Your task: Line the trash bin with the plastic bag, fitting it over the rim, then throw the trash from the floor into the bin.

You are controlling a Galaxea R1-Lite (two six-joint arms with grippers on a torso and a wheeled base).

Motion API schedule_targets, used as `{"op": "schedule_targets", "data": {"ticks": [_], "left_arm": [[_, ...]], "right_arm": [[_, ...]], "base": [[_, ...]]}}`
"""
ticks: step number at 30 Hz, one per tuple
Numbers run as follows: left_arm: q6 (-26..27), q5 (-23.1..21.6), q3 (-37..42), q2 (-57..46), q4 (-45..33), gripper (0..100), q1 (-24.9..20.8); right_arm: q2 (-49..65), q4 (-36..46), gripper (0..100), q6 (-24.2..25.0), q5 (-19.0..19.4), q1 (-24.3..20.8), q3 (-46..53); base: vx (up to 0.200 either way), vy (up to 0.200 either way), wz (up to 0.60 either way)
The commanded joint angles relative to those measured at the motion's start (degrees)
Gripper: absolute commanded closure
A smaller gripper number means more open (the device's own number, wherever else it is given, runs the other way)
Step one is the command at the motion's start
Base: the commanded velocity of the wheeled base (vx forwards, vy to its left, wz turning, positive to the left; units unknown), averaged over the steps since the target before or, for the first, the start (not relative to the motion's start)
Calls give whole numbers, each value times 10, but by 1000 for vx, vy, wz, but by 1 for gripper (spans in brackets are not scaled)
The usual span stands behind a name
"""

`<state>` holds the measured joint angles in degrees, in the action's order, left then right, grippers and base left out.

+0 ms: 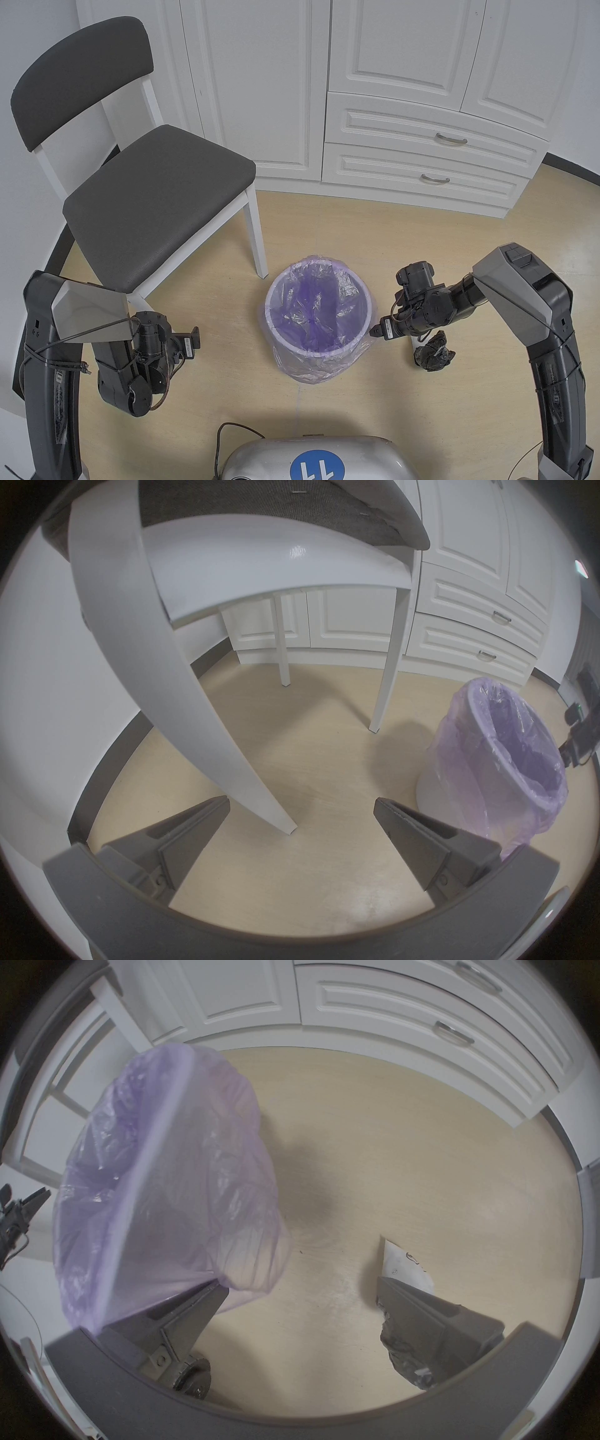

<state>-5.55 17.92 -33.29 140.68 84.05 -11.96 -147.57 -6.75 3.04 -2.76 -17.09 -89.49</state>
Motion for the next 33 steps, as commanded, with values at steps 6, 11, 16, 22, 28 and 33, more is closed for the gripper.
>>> {"op": "schedule_targets", "data": {"ticks": [6, 11, 16, 22, 28, 33], "left_arm": [[-1, 0, 19, 5, 30, 0, -8], [-3, 0, 29, 8, 37, 0, -19], [-3, 0, 28, 10, 36, 0, -38], [3, -3, -10, 21, 29, 0, -68], [3, -7, -104, 40, -46, 0, -91], [1, -6, -238, 80, -159, 0, -90]], "right_arm": [[-62, 6, 0, 59, 1, -1, -68], [-55, 7, 0, 57, 11, 1, -60], [4, 8, 0, 51, 20, 16, -17], [50, 8, 0, -14, 26, 36, 27], [21, -2, 0, 8, 13, 32, -6], [-47, -6, 0, 100, -7, 8, -91]], "base": [[0, 0, 0], [0, 0, 0], [0, 0, 0], [0, 0, 0], [0, 0, 0], [0, 0, 0]]}}
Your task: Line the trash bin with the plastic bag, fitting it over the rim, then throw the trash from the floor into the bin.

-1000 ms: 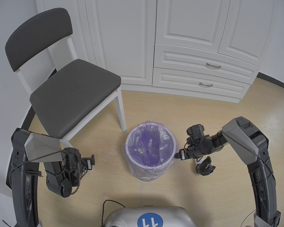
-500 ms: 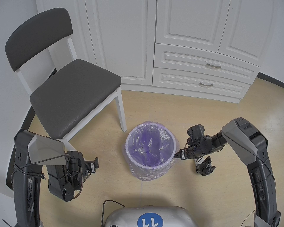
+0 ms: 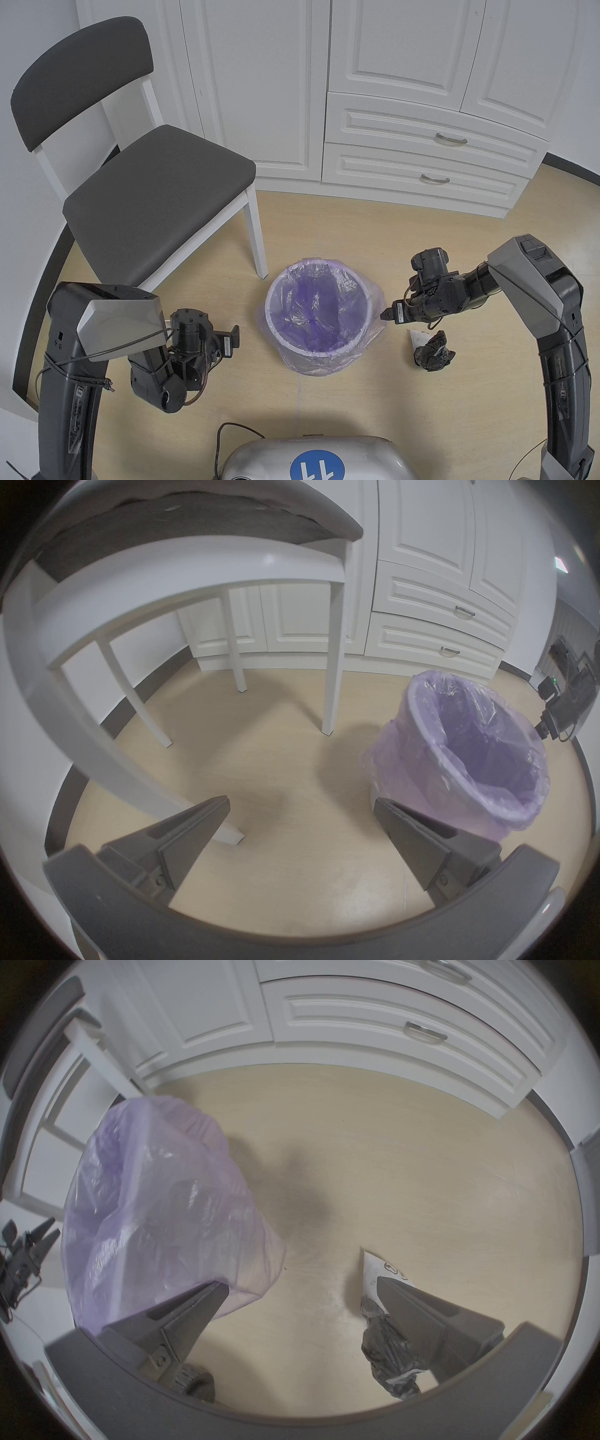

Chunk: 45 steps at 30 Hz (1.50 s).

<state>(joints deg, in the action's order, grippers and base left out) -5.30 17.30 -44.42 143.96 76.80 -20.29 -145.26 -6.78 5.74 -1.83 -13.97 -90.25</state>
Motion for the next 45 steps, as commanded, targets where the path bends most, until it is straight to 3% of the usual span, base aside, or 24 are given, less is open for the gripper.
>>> {"op": "schedule_targets", "data": {"ticks": [1, 4, 14, 17, 32, 40, 45], "left_arm": [[-1, 0, -144, 54, -100, 0, -5], [-2, 4, -236, 87, -167, 0, 0], [2, 0, -336, 100, -309, 0, 1], [31, 2, -407, 123, -375, 0, 3], [58, -3, -621, 217, -511, 0, 6], [58, -2, -623, 215, -511, 0, 16], [49, -2, -501, 128, -486, 0, 37]], "right_arm": [[-78, -5, 0, 83, -17, -26, -92], [-103, 1, 0, 115, -19, -35, -129], [-100, 3, 0, 109, -19, -42, -119], [-98, 3, 0, 106, -19, -42, -114], [-95, 3, 0, 94, -18, -42, -99], [-88, 2, 0, 69, -19, -42, -78], [-27, -1, 0, 41, -20, -33, -33]], "base": [[0, 0, 0], [0, 0, 0], [0, 0, 0], [0, 0, 0], [0, 0, 0], [0, 0, 0], [0, 0, 0]]}}
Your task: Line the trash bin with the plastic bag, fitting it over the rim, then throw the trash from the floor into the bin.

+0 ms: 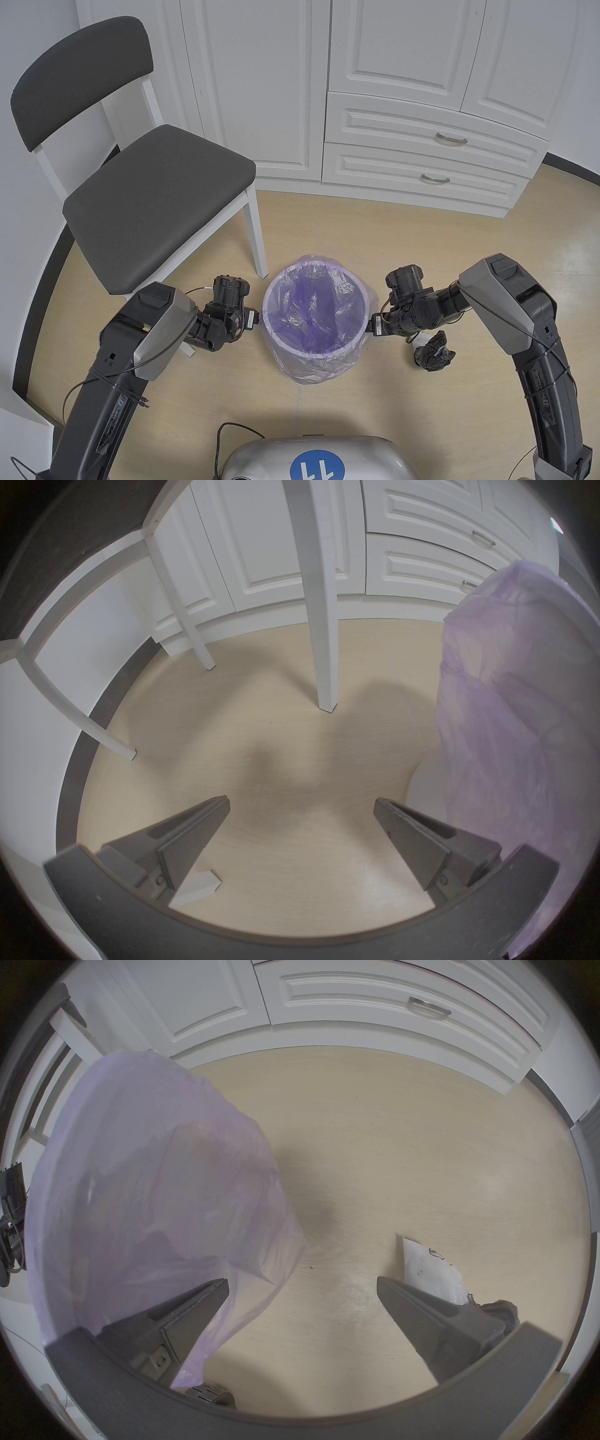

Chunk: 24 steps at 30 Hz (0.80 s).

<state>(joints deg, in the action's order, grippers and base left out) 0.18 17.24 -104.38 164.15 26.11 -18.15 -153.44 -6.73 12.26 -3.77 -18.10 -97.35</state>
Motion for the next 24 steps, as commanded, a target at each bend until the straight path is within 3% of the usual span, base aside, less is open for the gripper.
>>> {"op": "schedule_targets", "data": {"ticks": [1, 8, 16, 24], "left_arm": [[-9, -3, 119, -88, 32, 0, 15], [-11, -3, 339, -195, 180, 0, 6], [-18, -43, 532, -300, 308, 0, 5], [-27, -103, 726, -437, 417, 0, -19]], "right_arm": [[62, -1, 0, -31, -1, 11, 45], [154, -3, 0, -106, 0, 57, 118], [250, -16, 0, -106, 0, 78, 189], [411, -120, 0, -110, -1, 66, 389]], "base": [[0, 0, 0], [0, 0, 0], [0, 0, 0], [0, 0, 0]]}}
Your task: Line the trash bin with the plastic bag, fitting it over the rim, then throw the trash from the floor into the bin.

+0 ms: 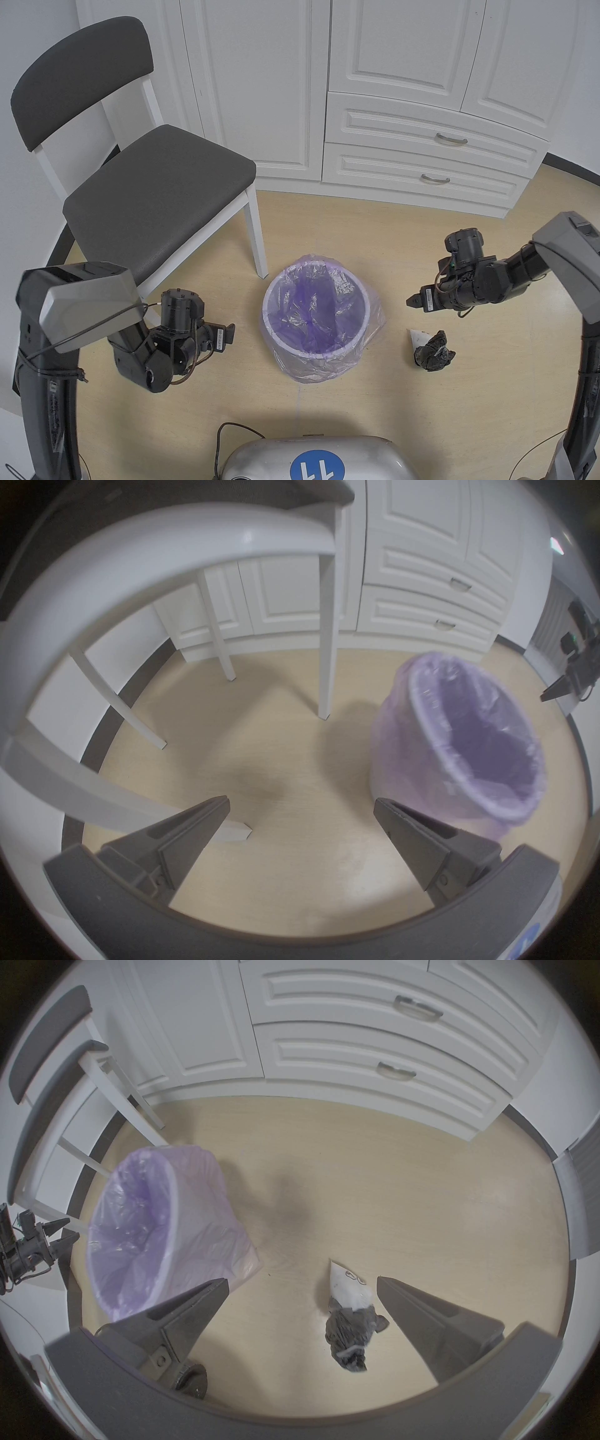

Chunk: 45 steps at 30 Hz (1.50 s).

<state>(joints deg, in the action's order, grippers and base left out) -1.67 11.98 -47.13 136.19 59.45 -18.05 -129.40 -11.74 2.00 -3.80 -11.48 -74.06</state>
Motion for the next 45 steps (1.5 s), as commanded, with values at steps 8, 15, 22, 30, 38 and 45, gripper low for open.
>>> {"op": "schedule_targets", "data": {"ticks": [8, 15, 22, 30, 38, 45], "left_arm": [[-84, -60, 283, -313, 102, 0, -59], [-108, -71, 368, -430, 108, 0, -62], [-104, -64, 397, -467, 105, 0, -63], [-74, -17, 397, -480, 104, 0, -60], [-21, -2, 376, -483, 98, 0, -61], [-22, -3, 310, -514, -14, 0, -59]], "right_arm": [[295, -81, 0, 12, 1, 8, 288], [383, -81, 0, 51, -1, 8, 367], [328, -85, 0, 52, -29, 16, 381], [340, -128, 0, 46, -64, 23, 392], [381, -39, 0, 37, -67, 16, 363], [338, 119, 0, 98, -32, 23, 253]], "base": [[0, 0, 0], [0, 0, 0], [0, 0, 0], [0, 0, 0], [0, 0, 0], [0, 0, 0]]}}
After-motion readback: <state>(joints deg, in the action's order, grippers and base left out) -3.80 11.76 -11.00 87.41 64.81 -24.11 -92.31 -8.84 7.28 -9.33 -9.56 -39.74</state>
